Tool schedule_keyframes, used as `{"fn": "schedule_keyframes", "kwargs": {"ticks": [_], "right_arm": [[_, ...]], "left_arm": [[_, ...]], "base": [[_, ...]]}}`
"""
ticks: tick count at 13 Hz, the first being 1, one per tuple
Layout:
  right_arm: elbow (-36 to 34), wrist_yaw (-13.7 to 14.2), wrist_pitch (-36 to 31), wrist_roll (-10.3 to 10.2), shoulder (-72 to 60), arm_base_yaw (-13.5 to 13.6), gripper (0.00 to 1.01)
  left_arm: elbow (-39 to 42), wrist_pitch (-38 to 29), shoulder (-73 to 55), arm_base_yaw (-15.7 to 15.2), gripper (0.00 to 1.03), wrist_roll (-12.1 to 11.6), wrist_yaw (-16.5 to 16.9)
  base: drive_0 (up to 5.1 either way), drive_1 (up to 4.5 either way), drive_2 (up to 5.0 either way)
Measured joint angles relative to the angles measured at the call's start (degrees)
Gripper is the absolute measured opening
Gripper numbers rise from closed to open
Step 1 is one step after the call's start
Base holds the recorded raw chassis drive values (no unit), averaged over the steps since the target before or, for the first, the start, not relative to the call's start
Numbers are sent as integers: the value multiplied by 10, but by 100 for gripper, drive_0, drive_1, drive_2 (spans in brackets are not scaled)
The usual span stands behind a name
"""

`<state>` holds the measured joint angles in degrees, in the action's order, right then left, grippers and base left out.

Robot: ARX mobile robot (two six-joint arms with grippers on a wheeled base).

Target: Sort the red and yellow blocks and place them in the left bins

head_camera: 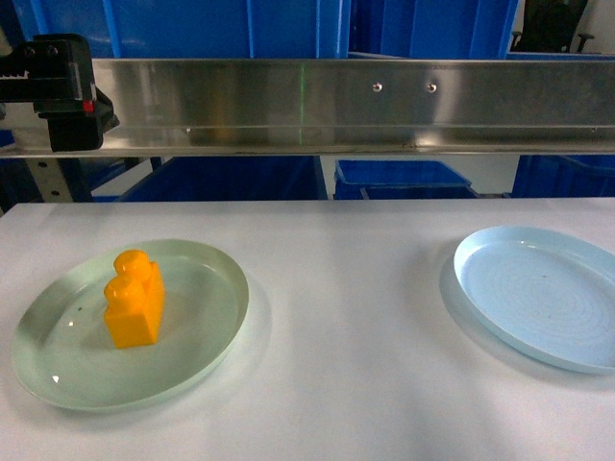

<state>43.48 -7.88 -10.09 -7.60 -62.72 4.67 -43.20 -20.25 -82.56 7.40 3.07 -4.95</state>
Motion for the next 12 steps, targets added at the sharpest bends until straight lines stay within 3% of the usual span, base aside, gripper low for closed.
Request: {"fn": "schedule_keyframes", "kwargs": {"ticks": [1, 3, 4, 8, 12], "right_arm": [[-1, 13, 23, -14, 61, 16, 28], [0, 35, 28, -15, 96, 29, 28], [-19, 50, 42, -3, 93, 26, 28], [-24, 35, 46, 15, 111, 13, 28], [-24, 22, 47, 16, 111, 4, 28]], "left_arm": [[0, 0, 0, 0, 98, 0, 0], [0, 0, 0, 0, 98, 0, 0], [0, 0, 0, 0, 98, 0, 0], [0, 0, 0, 0, 98, 0, 0], [0, 0, 0, 0, 98, 0, 0]], "base": [[0, 0, 0], [0, 0, 0], [0, 0, 0], [0, 0, 0], [0, 0, 0]]}}
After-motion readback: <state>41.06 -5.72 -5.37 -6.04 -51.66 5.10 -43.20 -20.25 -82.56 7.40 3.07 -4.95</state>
